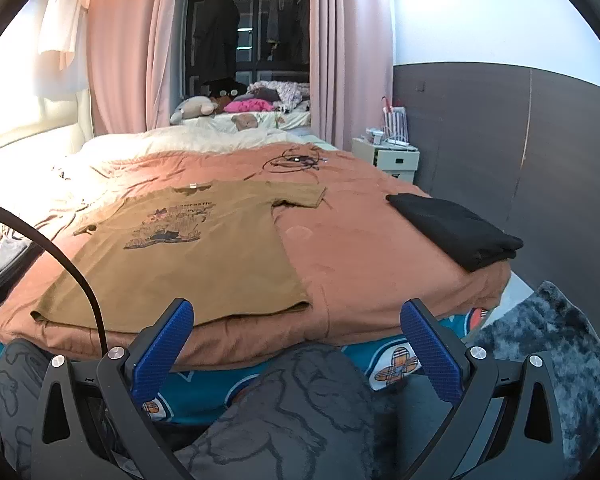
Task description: Fold small clothes
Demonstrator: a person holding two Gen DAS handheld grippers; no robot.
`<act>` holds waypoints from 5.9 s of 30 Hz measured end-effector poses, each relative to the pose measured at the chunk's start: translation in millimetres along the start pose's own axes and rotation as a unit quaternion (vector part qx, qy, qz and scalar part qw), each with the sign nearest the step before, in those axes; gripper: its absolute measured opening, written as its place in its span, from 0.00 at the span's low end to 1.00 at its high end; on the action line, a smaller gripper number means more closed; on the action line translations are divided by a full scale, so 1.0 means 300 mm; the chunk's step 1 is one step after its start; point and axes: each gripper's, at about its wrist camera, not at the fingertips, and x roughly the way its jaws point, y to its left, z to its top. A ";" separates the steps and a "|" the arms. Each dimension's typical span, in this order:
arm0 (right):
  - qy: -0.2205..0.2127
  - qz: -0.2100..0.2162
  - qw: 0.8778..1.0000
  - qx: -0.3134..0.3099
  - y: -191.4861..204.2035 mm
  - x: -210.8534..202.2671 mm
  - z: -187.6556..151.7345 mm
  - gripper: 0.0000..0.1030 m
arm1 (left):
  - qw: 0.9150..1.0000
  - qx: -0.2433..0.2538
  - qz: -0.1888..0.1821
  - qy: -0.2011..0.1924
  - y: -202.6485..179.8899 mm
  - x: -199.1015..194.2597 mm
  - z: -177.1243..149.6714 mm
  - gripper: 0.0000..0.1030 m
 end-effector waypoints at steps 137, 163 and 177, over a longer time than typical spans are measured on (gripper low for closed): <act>0.276 0.281 0.919 0.027 0.706 1.900 0.734 0.63 | 0.951 -0.178 0.036 0.252 1.191 1.524 0.536 0.50; 0.287 0.161 0.944 0.000 0.811 2.109 0.767 0.08 | 0.932 -0.196 0.073 0.295 1.233 1.476 0.329 0.37; 0.223 0.183 0.957 -0.028 0.625 1.630 0.788 0.83 | 0.942 -0.218 0.076 0.243 1.109 1.172 0.363 0.63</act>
